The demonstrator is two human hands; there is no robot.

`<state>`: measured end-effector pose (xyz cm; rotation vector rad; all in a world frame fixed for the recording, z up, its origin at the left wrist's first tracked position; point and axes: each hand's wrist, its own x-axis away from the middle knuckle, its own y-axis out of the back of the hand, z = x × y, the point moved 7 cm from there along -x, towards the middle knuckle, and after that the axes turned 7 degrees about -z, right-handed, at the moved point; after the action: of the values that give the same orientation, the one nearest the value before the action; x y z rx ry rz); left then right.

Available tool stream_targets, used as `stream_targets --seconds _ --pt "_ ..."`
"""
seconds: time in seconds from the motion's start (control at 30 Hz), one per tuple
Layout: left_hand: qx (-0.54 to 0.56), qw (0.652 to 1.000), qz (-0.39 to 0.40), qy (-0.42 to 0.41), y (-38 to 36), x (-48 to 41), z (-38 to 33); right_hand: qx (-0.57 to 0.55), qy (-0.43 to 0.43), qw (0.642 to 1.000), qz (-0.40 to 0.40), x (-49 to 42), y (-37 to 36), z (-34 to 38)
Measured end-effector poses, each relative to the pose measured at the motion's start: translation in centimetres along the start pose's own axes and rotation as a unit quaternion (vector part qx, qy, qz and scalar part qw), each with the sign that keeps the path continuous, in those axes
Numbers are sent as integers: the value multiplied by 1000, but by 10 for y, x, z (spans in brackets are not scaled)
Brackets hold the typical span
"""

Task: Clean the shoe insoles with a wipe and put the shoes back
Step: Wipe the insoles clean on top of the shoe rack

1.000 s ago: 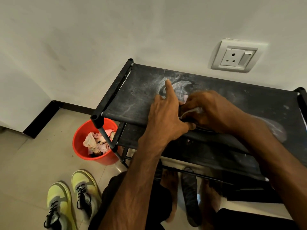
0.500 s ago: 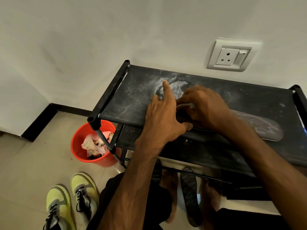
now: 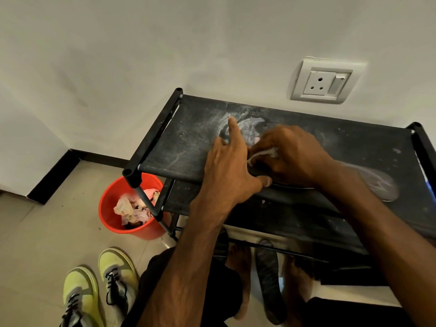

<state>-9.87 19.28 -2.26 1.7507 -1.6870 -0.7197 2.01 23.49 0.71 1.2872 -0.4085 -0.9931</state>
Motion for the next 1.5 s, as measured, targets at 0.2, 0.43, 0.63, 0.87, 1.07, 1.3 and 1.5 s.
stream_targets --seconds 0.2,0.43,0.63,0.87,1.07,1.3,1.5 --pt "5 998 -35 -43 6 3 -5 -43 -72 989 -124 6 20 -24" --pt "-41 995 -49 -76 9 3 -4 -126 -122 976 -131 16 28 -37" --pt "-51 995 -49 -73 12 1 6 -128 -101 982 -94 8 20 -24" --pt "-67 996 -35 -42 7 -4 10 -57 -58 996 -46 -5 4 -7" --pt "-18 999 -34 -12 8 -2 11 -77 5 996 35 -2 -9 15" --pt "-9 1000 -27 -6 7 -2 10 -3 -15 1000 -17 -6 -4 6" --pt "-4 1000 -25 -6 7 -1 10 -68 15 997 45 -5 -6 15"
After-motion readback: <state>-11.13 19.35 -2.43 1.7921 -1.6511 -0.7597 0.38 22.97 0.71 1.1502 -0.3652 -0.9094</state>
